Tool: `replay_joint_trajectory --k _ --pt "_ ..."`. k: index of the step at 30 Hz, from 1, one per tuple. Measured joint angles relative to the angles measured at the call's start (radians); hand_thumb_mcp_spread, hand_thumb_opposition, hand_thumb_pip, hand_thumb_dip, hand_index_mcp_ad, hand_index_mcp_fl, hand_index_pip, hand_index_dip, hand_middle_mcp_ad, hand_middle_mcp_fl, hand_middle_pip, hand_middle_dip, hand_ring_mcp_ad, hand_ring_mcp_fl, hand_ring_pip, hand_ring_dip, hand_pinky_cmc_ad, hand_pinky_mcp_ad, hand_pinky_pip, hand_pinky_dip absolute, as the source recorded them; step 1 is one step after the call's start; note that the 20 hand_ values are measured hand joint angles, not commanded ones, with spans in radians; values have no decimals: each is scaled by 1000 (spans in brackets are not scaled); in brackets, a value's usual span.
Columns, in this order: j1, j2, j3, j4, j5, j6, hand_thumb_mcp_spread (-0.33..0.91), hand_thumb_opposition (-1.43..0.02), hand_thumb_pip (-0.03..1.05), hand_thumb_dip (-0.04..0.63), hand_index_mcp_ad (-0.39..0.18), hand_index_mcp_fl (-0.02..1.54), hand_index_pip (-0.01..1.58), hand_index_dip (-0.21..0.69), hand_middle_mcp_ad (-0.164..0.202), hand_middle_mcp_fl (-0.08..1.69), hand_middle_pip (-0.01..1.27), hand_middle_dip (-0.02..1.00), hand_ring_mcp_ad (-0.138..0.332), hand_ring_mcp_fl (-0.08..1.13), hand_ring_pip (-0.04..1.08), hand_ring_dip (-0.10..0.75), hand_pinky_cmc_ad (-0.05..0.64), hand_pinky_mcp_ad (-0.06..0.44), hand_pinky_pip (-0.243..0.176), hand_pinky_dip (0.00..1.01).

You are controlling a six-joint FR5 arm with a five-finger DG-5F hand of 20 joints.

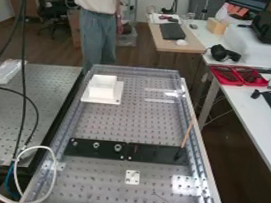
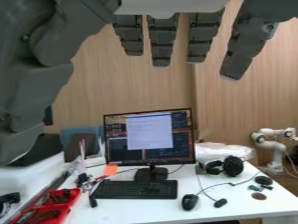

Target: Grab the larger nut and place it in the white container

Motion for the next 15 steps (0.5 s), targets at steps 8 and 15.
replay_joint_trajectory --k 8,15 --pt "1 6 -10 7 5 4 182 -726 396 37 -24 24 72 -2 87 21 126 188 169 0 93 82 394 328 -91 380" --pt "3 15 -50 30 25 8 185 -740 417 33 -24 23 75 -5 87 21 126 188 173 0 93 82 393 328 -91 380"
